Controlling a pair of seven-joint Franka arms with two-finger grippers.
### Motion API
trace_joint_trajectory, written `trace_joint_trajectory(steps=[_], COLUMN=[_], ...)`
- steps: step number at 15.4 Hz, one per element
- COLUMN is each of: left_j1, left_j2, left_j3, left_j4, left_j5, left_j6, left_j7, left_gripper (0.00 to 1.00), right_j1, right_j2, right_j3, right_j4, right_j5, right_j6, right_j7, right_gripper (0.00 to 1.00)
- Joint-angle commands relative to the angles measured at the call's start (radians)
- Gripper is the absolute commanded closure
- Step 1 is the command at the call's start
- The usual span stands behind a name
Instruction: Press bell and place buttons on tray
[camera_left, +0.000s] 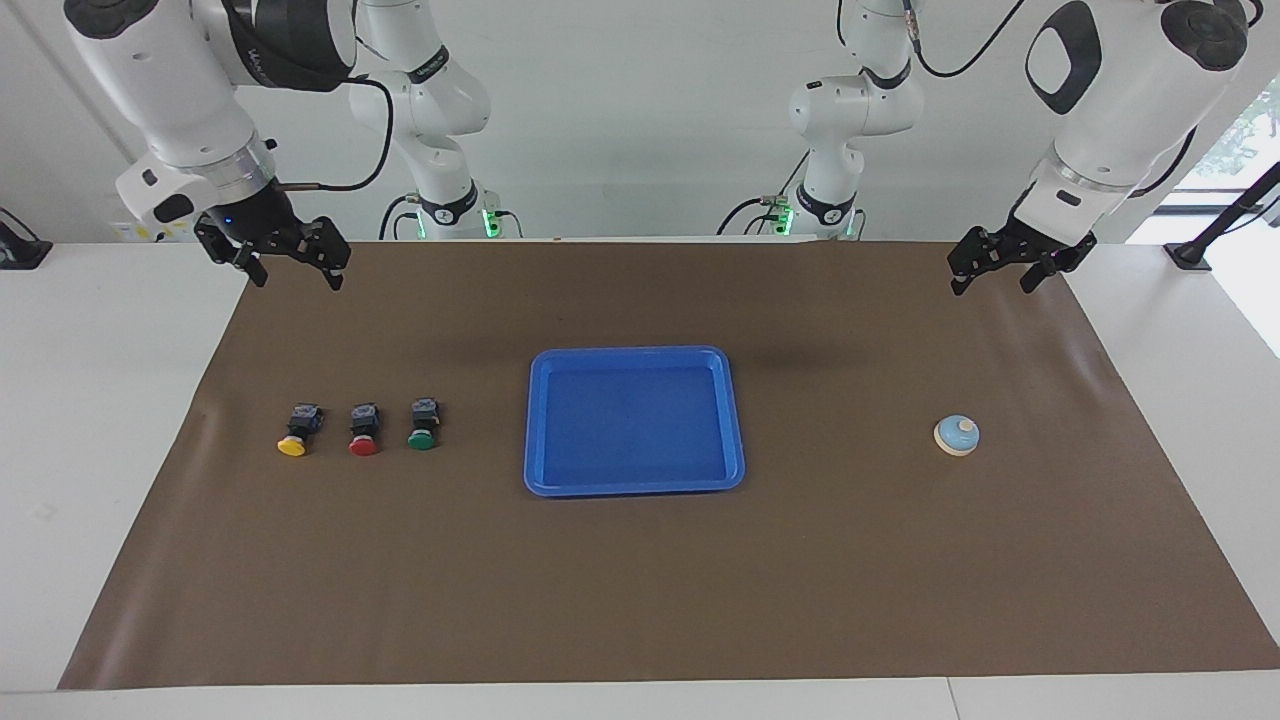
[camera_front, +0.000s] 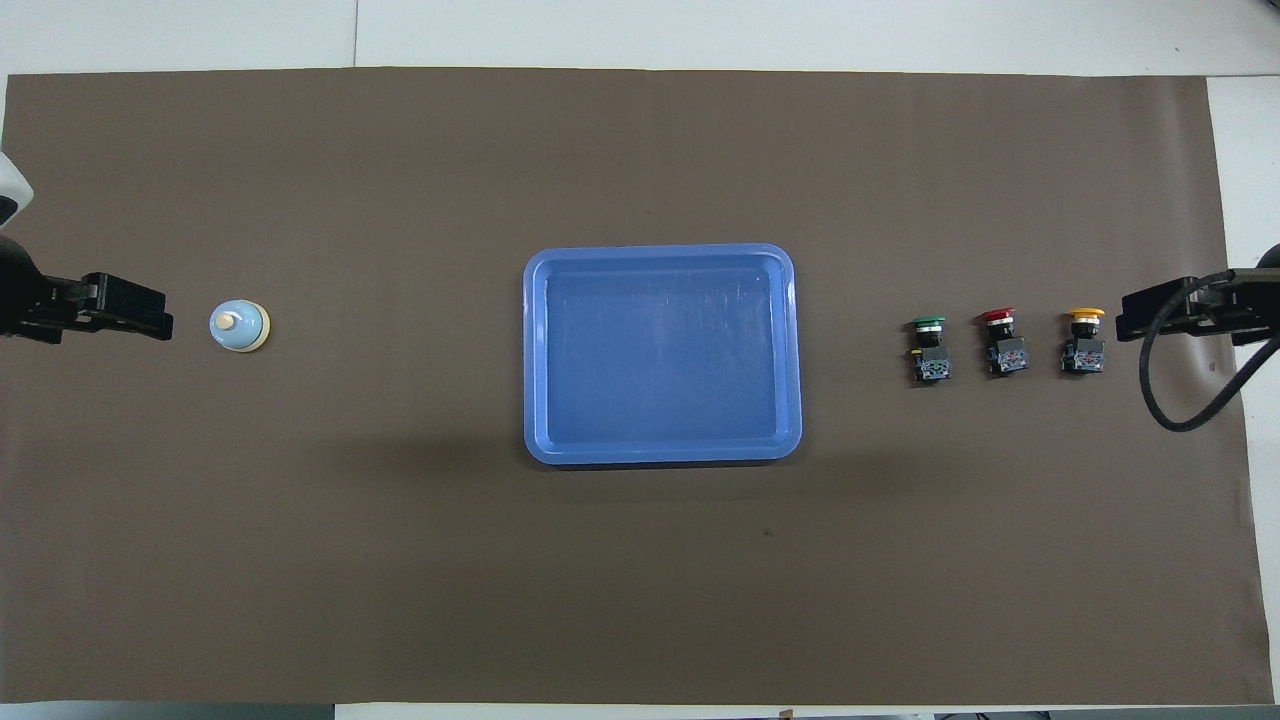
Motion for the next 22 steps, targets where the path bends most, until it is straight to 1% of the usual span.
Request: trace_joint_trajectory(steps=[1,6,9,10,11,12,13,15,17,18,20,22], left_j1=[0.003,0.002,0.002,0.002,0.002,0.003,0.008,0.042,0.077,0.092,0.095,0.105], left_j2=[-0.010,-0.012,-0.021,-0.026,-0.030,-0.047,-0.064,-0.084,-0.072,-0.055,0.005,0.066], left_j3=[0.003,0.003,0.001,0.001,0.001,0.001,0.003,0.001,0.000,0.000,0.001,0.001], left_j4=[-0.002,-0.008,-0.031,-0.044,-0.073,-0.109,-0.160,-0.232,-0.254,-0.258,-0.266,-0.274], left_j5=[-0.001,0.001,0.004,0.004,0.004,0.006,0.006,0.006,0.006,0.006,0.006,0.006], left_j6=[0.012,0.028,0.039,0.054,0.086,0.110,0.146,0.228,0.267,0.272,0.310,0.411], left_j7=[-0.008,-0.003,-0.013,-0.016,-0.026,-0.048,-0.045,-0.045,-0.018,0.033,0.091,0.095], left_gripper=[0.00,0.00,0.00,0.21,0.61,0.96,1.00,1.00,1.00,1.00,1.00,1.00], right_j1=[-0.012,-0.012,-0.012,-0.012,-0.012,-0.012,-0.012,-0.012,-0.012,-0.012,-0.012,-0.012], right_j2=[-0.016,-0.016,-0.016,-0.016,-0.016,-0.016,-0.016,-0.016,-0.016,-0.016,-0.016,-0.016], right_j3=[0.009,0.009,0.009,0.011,0.011,0.011,0.009,0.009,0.011,0.011,0.009,0.009], right_j4=[-0.017,-0.017,-0.017,-0.017,-0.017,-0.017,-0.017,-0.016,-0.017,-0.017,-0.017,-0.016], right_j5=[-0.005,-0.005,-0.005,-0.005,-0.005,-0.005,-0.005,-0.005,-0.005,-0.005,-0.005,-0.005], right_j6=[-0.006,-0.006,-0.006,-0.006,-0.006,-0.006,-0.006,-0.006,-0.006,-0.006,-0.006,-0.006], right_j7=[0.001,0.001,0.001,0.001,0.001,0.001,0.001,0.001,0.001,0.001,0.001,0.001], right_gripper=[0.00,0.00,0.00,0.00,0.00,0.00,0.00,0.00,0.00,0.00,0.00,0.00])
